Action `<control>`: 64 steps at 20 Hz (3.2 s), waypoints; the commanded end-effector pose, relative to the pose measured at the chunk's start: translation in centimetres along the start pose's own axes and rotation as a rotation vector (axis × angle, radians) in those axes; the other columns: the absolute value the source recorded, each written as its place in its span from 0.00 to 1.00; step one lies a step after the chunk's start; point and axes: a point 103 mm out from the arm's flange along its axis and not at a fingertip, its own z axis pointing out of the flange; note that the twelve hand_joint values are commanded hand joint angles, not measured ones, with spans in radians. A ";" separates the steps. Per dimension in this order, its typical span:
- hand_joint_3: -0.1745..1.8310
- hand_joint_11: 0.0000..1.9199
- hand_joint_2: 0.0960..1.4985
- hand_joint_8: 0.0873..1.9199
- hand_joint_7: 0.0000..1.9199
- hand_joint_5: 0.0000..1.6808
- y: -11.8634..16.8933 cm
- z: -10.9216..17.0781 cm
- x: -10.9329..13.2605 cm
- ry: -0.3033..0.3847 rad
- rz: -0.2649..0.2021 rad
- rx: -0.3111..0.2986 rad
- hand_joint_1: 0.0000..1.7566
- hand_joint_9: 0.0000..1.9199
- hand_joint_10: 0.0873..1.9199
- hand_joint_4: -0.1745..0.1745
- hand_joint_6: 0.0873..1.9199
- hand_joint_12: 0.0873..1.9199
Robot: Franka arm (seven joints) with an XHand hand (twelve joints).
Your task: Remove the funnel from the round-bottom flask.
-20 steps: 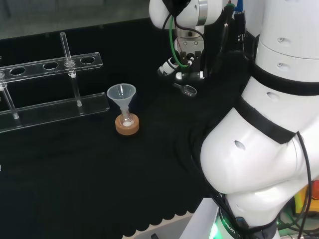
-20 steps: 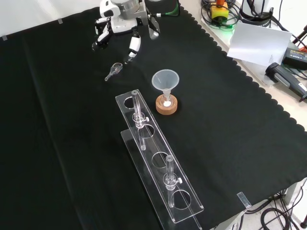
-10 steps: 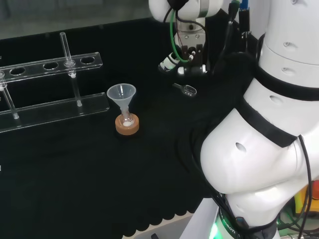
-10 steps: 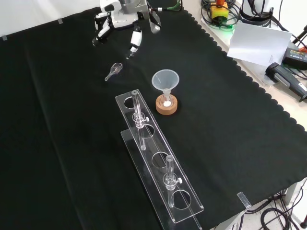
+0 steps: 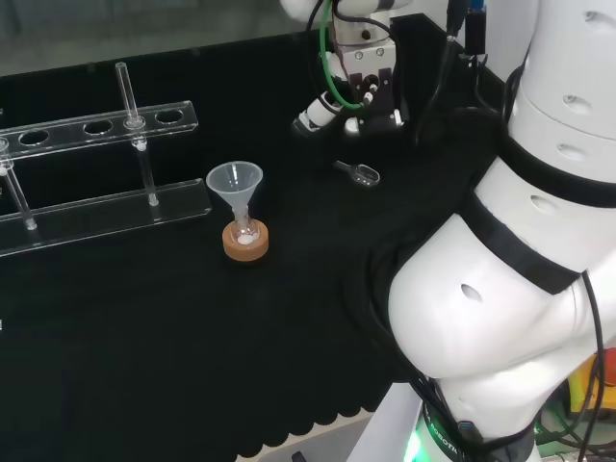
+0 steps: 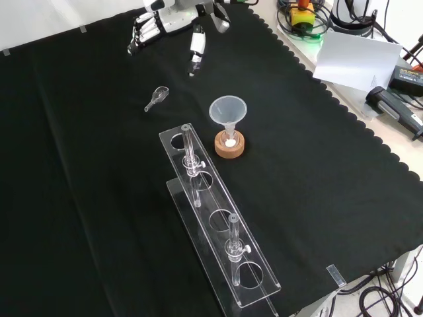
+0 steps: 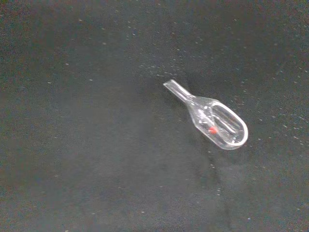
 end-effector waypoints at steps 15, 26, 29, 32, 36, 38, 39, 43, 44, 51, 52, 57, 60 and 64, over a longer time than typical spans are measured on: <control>0.08 0.00 0.29 0.00 0.00 0.00 -8.8 -6.3 2.9 0.146 -0.377 0.076 0.16 0.00 0.00 0.50 0.00 0.00; 0.09 0.00 0.33 0.00 0.00 0.00 -11.4 -4.8 8.8 0.111 -0.389 0.054 0.20 0.00 0.00 0.44 0.00 0.00; 0.09 0.00 0.34 0.00 0.00 0.00 -11.4 -4.3 9.8 0.085 -0.396 0.069 0.22 0.00 0.00 0.37 0.00 0.00; 0.09 0.00 0.34 0.00 0.02 0.00 -11.4 -3.9 10.3 0.067 -0.404 0.080 0.23 0.00 0.00 0.33 0.00 0.00; 0.09 0.00 0.35 0.00 0.03 0.00 -11.3 -3.0 10.8 0.047 -0.412 0.093 0.23 0.00 0.00 0.32 0.00 0.00; 0.09 0.00 0.35 0.00 0.03 0.00 -11.3 -2.6 11.1 0.045 -0.417 0.100 0.23 0.00 0.00 0.31 0.00 0.00; 0.09 0.00 0.35 0.00 0.03 0.00 -11.3 -2.4 11.2 0.041 -0.421 0.105 0.23 0.00 0.00 0.31 0.00 0.00; 0.09 0.00 0.35 0.00 0.03 0.00 -11.2 -1.4 11.8 0.028 -0.430 0.128 0.23 0.00 0.00 0.29 0.00 0.00; 0.09 0.00 0.35 0.00 0.03 0.00 -11.1 -1.1 12.0 0.025 -0.433 0.135 0.23 0.00 0.00 0.29 0.00 0.00; 0.09 0.00 0.35 0.00 0.03 0.00 -10.4 0.9 13.0 0.007 -0.434 0.168 0.24 0.00 0.00 0.23 0.00 0.00; 0.09 0.00 0.35 0.00 0.04 0.00 -10.2 1.2 13.1 0.006 -0.432 0.171 0.24 0.00 0.00 0.22 0.00 0.00; 0.10 0.00 0.35 0.00 0.04 0.00 -9.4 2.2 13.8 -0.005 -0.425 0.178 0.25 0.00 0.00 0.18 0.00 0.00; 0.09 0.00 0.35 0.00 0.05 0.00 -9.1 2.5 14.0 -0.006 -0.418 0.173 0.25 0.00 0.00 0.16 0.00 0.00; 0.09 0.00 0.36 0.00 0.05 0.00 -8.7 2.6 14.0 -0.013 -0.405 0.165 0.25 0.00 0.00 0.14 0.00 0.00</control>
